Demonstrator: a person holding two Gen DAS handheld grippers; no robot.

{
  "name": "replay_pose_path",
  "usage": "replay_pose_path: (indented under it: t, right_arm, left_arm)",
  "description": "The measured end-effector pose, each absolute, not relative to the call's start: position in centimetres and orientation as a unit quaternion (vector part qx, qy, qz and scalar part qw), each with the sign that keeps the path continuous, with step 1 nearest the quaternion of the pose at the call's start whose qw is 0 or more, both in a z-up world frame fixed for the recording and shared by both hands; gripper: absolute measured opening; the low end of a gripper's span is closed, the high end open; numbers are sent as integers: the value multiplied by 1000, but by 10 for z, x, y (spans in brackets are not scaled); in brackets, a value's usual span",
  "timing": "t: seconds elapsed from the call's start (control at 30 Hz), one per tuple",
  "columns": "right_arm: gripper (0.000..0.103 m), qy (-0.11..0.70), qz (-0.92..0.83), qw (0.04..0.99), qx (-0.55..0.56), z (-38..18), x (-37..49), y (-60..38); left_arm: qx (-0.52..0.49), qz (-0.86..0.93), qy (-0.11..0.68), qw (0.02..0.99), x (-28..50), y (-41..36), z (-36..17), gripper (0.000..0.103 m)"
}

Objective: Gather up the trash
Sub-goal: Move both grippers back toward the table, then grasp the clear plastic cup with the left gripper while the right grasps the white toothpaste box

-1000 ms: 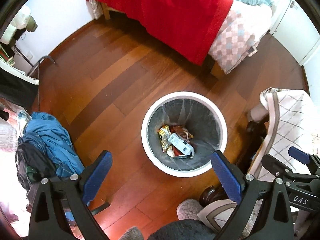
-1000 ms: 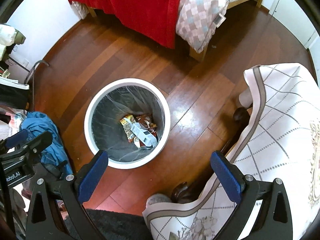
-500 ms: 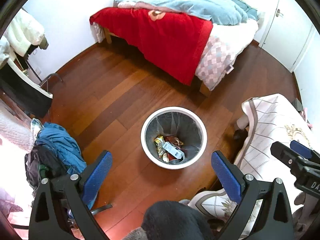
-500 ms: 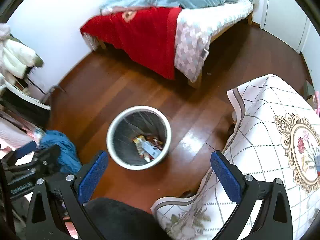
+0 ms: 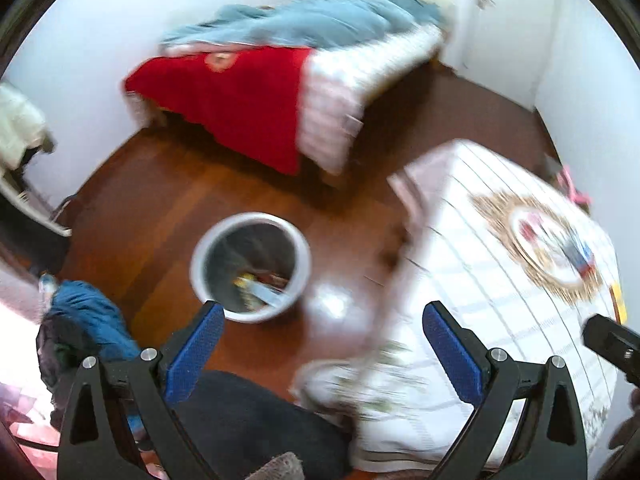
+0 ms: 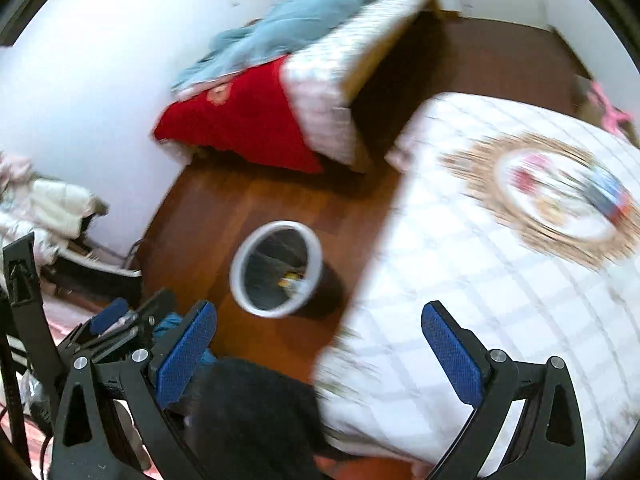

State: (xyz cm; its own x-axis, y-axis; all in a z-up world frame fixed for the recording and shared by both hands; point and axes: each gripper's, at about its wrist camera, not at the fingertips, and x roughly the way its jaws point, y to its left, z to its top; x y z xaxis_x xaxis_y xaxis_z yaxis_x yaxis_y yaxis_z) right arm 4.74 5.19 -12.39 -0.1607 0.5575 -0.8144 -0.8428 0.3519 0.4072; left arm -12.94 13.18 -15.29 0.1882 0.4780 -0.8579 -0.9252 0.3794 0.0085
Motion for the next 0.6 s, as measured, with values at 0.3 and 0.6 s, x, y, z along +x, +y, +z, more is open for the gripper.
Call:
replay_pose_path:
  t: [0.3,0.6]
  right_arm:
    - [103,549,367,697,-281,-170,231,-79]
    - [103,509,335,577,-545,-244,321,-95]
  left_arm:
    - [-213,361,506,754,65,28,-220,101]
    - [-185,335,547,745,157,-22,-262,101]
